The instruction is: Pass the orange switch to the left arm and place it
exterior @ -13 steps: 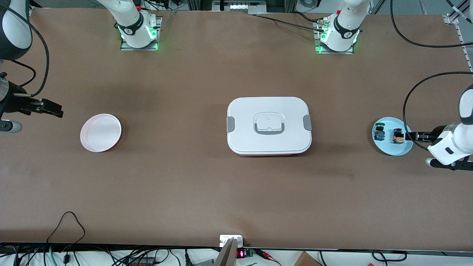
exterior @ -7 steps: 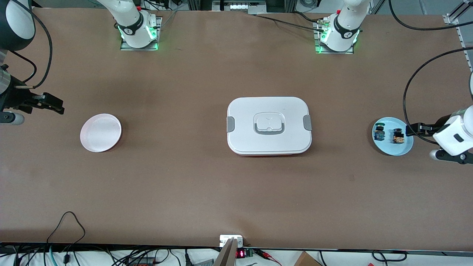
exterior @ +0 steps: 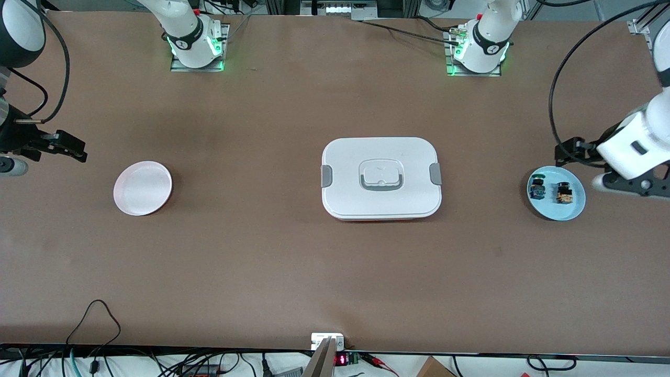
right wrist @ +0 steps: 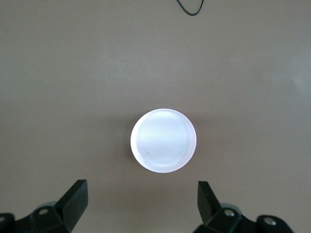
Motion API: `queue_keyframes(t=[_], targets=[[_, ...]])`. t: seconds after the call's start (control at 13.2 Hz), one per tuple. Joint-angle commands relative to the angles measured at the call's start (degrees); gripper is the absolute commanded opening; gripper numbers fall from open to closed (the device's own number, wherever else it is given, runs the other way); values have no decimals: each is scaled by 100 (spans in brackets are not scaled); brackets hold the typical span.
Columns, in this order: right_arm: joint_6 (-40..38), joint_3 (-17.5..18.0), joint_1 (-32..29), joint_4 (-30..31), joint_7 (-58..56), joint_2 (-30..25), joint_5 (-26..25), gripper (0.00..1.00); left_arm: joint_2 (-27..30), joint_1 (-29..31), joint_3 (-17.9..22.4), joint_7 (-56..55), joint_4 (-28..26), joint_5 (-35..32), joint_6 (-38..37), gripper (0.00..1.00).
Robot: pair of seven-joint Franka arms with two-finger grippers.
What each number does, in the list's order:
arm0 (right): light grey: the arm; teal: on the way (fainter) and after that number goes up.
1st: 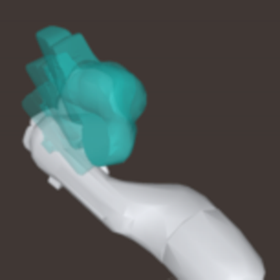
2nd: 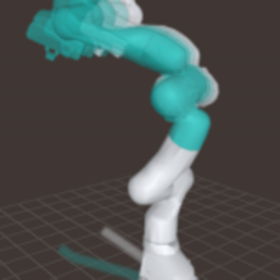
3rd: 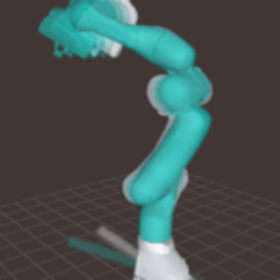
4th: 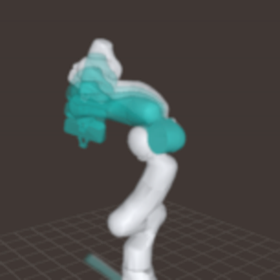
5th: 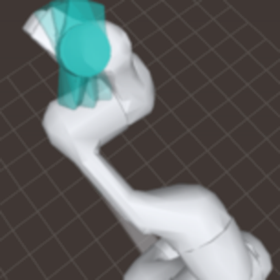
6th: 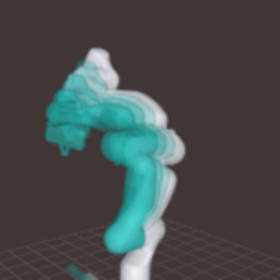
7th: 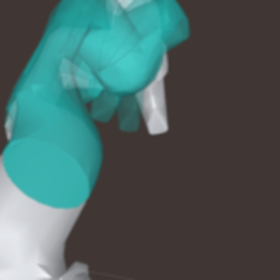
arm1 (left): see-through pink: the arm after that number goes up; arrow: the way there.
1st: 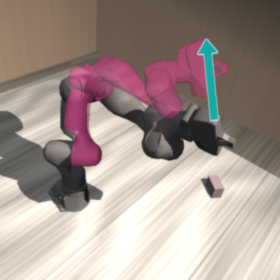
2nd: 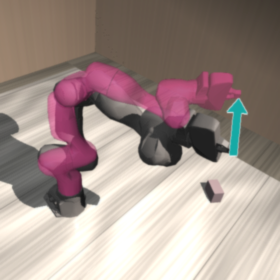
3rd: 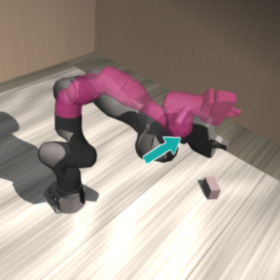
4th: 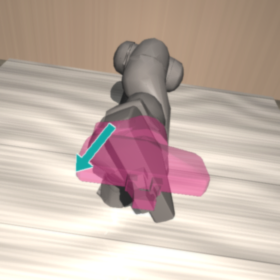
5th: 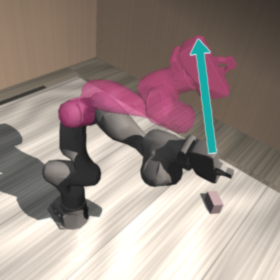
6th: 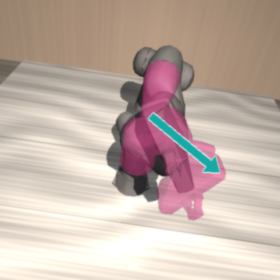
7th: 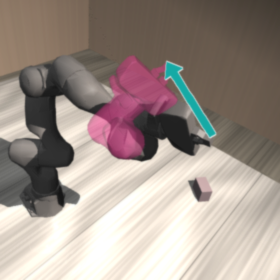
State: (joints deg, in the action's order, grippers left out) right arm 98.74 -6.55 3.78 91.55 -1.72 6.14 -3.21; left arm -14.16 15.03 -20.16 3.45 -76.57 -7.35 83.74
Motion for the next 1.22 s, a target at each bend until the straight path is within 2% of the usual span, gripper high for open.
queue_keyframes(t=[0.0, 0.08, 0.23, 0.38, 0.61, 0.91, 1.14], targets=[[-48, 66, -44, -76, 163, -78, 5, 100, 580, -911, 1694, 480, -699, 750, 89, 100], [-118, 66, -44, -94, 137, -87, 5, 100, 799, -1097, 1986, 498, -1076, 804, 255, 100], [-372, 31, -79, -242, 111, -87, 66, 100, 1247, -1116, 2051, 498, -1875, 805, 782, 100], [-505, 22, -88, -357, -56, -87, 181, 100, 1442, -1116, 2042, 411, -2168, 805, 881, 100], [-829, 13, -80, -322, -92, -174, 181, 100, 1372, -1107, 1981, 384, -2090, 770, 863, 100], [-691, 13, -123, 98, -92, -455, 181, 100, 1328, -1090, 1981, 322, -2073, 770, 872, 100], [-751, 13, -124, 126, -135, -535, 181, 100, 1328, -1064, 1981, 340, -2073, 770, 863, 100]])
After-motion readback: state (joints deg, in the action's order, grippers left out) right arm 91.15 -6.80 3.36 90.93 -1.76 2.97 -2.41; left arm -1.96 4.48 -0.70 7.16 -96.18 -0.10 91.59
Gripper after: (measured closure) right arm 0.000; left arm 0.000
